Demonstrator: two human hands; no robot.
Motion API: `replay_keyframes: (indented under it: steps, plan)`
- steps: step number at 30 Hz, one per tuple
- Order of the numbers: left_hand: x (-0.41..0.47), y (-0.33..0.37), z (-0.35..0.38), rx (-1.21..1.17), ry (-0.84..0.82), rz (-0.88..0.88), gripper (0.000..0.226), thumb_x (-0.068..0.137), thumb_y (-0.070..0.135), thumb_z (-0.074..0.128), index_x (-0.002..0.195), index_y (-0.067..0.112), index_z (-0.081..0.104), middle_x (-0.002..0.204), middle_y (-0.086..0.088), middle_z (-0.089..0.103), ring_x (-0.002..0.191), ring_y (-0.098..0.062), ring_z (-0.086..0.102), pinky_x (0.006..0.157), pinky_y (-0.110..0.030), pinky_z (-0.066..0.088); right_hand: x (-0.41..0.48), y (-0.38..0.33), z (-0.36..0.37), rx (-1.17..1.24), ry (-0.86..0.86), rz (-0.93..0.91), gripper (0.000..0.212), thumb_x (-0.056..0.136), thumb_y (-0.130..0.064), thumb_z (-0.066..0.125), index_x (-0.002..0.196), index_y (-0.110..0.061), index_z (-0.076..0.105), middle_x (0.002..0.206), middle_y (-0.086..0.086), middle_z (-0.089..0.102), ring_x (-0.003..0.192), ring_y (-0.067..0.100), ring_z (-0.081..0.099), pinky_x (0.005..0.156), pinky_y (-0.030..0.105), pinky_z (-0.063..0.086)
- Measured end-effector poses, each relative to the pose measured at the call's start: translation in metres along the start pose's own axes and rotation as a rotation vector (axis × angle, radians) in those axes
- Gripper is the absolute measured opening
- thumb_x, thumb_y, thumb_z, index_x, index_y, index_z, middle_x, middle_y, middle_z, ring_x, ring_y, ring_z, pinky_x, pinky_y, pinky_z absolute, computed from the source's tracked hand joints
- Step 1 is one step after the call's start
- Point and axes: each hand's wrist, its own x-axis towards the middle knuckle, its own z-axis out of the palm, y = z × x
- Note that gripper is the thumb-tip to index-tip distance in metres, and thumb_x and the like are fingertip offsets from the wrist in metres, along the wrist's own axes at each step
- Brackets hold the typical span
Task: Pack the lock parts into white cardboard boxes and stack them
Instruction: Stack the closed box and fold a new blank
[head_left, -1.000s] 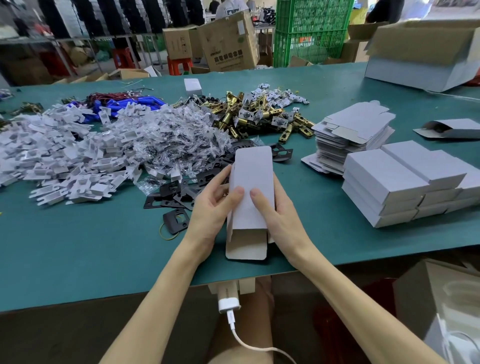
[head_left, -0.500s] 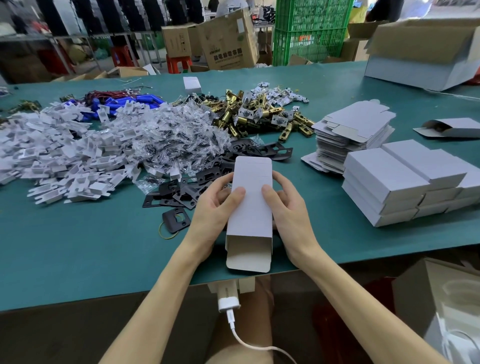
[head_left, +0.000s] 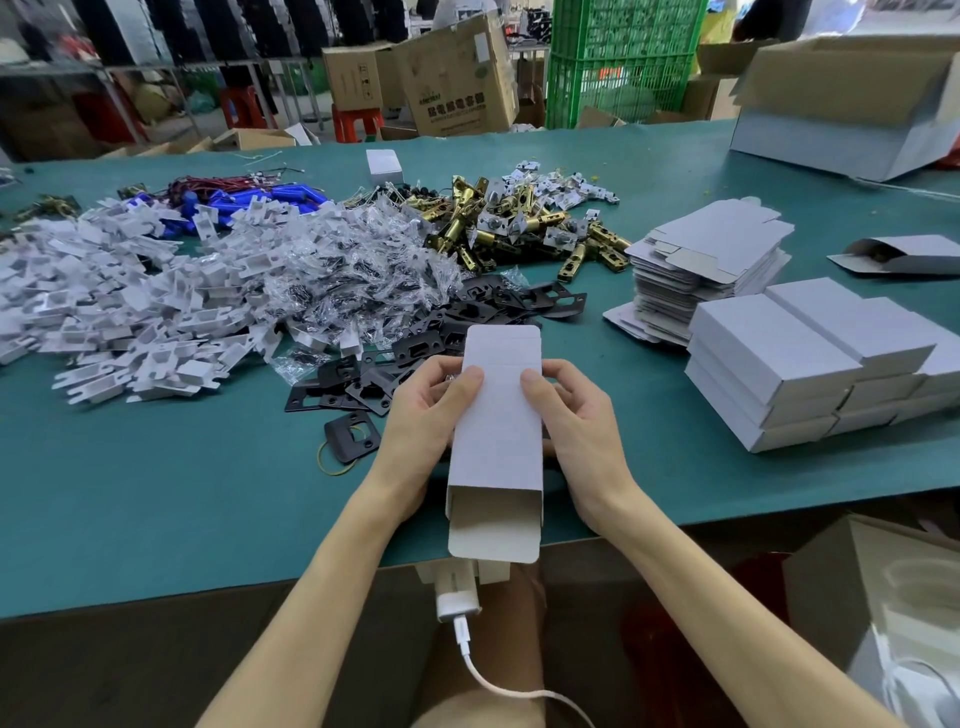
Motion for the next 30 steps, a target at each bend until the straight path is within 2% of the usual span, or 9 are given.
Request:
replay_keyframes:
  steps: [3,7,10,13,16,20,24,27,30]
  plan:
    - [-0.0002,0.0007,0.0008,-0.001,0.016,-0.009,0.029,0.105,0.031,0.059,0.101,0.002,0.060,0.092,-0.016,0.068,0.079,-0.029,0.065,0.068,-0.041,0.051,0.0006,0.0011,-0.0007,0.001,-0.011,0.005,0.027,0.104,-0.032,0.059,0.095,-0.007,0.062,0.080,0.011,0.067,0.072,0.026,0.062,0.061,0.041,0.049]
    - [-0.0005,0.0015,0.0015,0.023,0.039,-0.024,0.048,0.109,0.034,0.052,0.103,-0.014,0.054,0.095,-0.022,0.063,0.081,-0.034,0.055,0.072,-0.047,0.040,0.0005,0.0005,-0.0005,-0.003,-0.031,0.001,0.032,0.104,-0.031,0.059,0.087,-0.004,0.062,0.073,0.004,0.064,0.066,0.018,0.059,0.052,0.026,0.047]
    - [0.0002,0.0011,0.0009,0.065,0.036,-0.036,0.033,0.110,0.029,0.051,0.092,0.003,0.057,0.086,-0.018,0.058,0.072,-0.028,0.052,0.060,-0.035,0.039,-0.0003,-0.0017,0.0004,0.015,-0.031,0.015,0.026,0.103,-0.026,0.061,0.082,-0.011,0.065,0.073,0.003,0.063,0.067,0.018,0.055,0.057,0.029,0.044]
    - [0.0005,0.0029,0.0022,0.059,0.025,-0.040,0.028,0.107,0.032,0.054,0.094,0.007,0.057,0.086,-0.015,0.056,0.074,-0.026,0.049,0.059,-0.033,0.038,-0.0008,-0.0032,0.0013,0.025,-0.029,0.023,0.026,0.102,-0.024,0.062,0.086,-0.003,0.066,0.076,0.005,0.064,0.071,0.019,0.055,0.060,0.031,0.044]
    - [-0.0008,0.0041,0.0020,0.028,0.017,-0.041,0.042,0.106,0.037,0.054,0.096,-0.004,0.058,0.091,-0.019,0.061,0.081,-0.029,0.053,0.069,-0.039,0.043,-0.0015,-0.0036,0.0005,0.027,-0.028,0.025,0.030,0.102,-0.025,0.062,0.090,0.002,0.064,0.076,0.009,0.061,0.067,0.021,0.053,0.055,0.030,0.041]
    - [-0.0030,0.0055,0.0010,0.007,0.038,-0.030,0.058,0.110,0.041,0.048,0.110,-0.016,0.057,0.099,-0.037,0.066,0.084,-0.034,0.060,0.079,-0.047,0.043,-0.0024,-0.0045,0.0004,0.028,-0.047,0.026,0.030,0.102,-0.025,0.061,0.090,0.002,0.064,0.076,0.010,0.062,0.065,0.019,0.055,0.053,0.028,0.041]
    - [-0.0007,0.0021,-0.0003,0.033,0.026,-0.023,0.055,0.111,0.035,0.048,0.101,-0.019,0.054,0.092,-0.023,0.063,0.081,-0.032,0.055,0.072,-0.042,0.041,-0.0026,-0.0052,0.0003,0.042,-0.058,0.029,0.029,0.102,-0.025,0.061,0.085,-0.003,0.065,0.076,0.009,0.061,0.069,0.022,0.054,0.059,0.032,0.041]
    - [0.0014,-0.0019,-0.0011,0.044,0.023,-0.036,0.043,0.111,0.032,0.048,0.097,-0.006,0.062,0.089,-0.020,0.062,0.074,-0.027,0.059,0.062,-0.033,0.044,-0.0025,-0.0068,0.0000,0.064,-0.078,0.031,0.028,0.103,-0.026,0.060,0.079,-0.016,0.069,0.076,0.005,0.064,0.067,0.018,0.058,0.059,0.029,0.046]
    - [0.0032,-0.0044,-0.0014,0.026,0.008,-0.038,0.035,0.111,0.029,0.047,0.092,0.007,0.067,0.083,-0.017,0.063,0.067,-0.021,0.061,0.058,-0.029,0.047,-0.0030,-0.0075,-0.0005,0.071,-0.093,0.024,0.030,0.103,-0.028,0.060,0.076,-0.020,0.069,0.076,0.002,0.066,0.065,0.015,0.060,0.058,0.024,0.049]
